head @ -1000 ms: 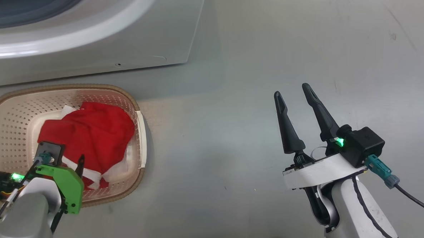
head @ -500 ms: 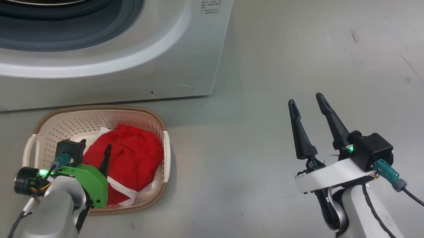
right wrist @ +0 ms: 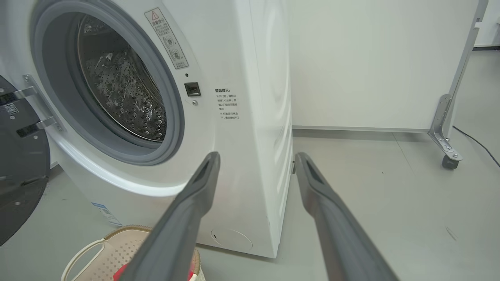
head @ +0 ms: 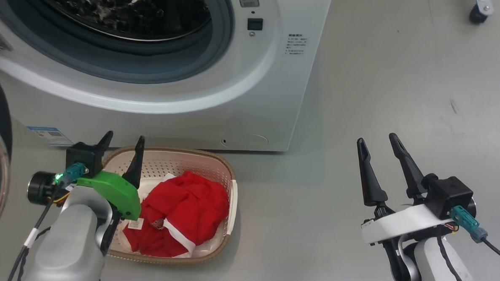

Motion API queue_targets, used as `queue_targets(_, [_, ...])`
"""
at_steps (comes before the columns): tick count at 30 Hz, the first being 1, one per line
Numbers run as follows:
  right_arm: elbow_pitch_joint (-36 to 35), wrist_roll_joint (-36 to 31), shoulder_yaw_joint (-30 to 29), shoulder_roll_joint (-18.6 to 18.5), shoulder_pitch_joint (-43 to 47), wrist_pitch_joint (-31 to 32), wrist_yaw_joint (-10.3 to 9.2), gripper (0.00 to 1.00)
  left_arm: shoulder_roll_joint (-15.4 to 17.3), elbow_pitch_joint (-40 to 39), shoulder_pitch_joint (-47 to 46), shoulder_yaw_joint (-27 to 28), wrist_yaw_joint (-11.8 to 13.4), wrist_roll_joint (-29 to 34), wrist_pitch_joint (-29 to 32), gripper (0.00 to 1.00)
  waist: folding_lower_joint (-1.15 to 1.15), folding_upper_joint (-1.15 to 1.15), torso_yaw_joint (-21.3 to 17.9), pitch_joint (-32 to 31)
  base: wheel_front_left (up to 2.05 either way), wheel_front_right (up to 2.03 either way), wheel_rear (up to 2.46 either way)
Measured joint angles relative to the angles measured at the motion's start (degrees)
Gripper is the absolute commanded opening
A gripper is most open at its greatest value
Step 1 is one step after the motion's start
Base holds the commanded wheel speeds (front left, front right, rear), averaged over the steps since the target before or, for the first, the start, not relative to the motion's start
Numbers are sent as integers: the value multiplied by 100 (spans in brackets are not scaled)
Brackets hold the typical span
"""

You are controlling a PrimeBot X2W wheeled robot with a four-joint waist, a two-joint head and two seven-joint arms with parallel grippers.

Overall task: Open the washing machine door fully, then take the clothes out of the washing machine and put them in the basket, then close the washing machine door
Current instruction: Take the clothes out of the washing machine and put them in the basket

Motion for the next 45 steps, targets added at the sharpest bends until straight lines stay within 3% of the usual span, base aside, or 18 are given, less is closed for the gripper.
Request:
queue_targets(4, [22, 1, -34, -34, 221, 0, 0, 100, -14, -756, 202, 209, 0, -55, -1, 100, 0, 0, 279, -350, 0, 0, 0])
queue_targets(10, [29, 9, -41, -24, 408, 0, 1, 100, -21, -1213, 663, 480, 1, -111, -1, 100, 0, 0, 477, -669, 0, 0, 0])
queue_targets(25, [-102, 18, -192, 27, 727, 0, -11, 100, -44, -2202, 1544, 614, 1, -126, -7, 100, 0, 0, 603, -1070, 0, 0, 0])
queue_targets(30, [-221, 3, -396, 38, 731, 0, -131, 100, -46, -2388, 1805, 595, 1, -126, -7, 100, 0, 0, 598, -1095, 0, 0, 0])
queue_targets(37, [-143, -52, -654, 68, 932, 0, -443, 100, -62, -2604, 1984, 560, 1, -125, -7, 100, 0, 0, 579, -1126, 0, 0, 0])
queue_targets(45, [-210, -54, -686, 100, 935, 0, -464, 100, -65, -2778, 2162, 557, 0, -118, -7, 100, 0, 0, 539, -1132, 0, 0, 0])
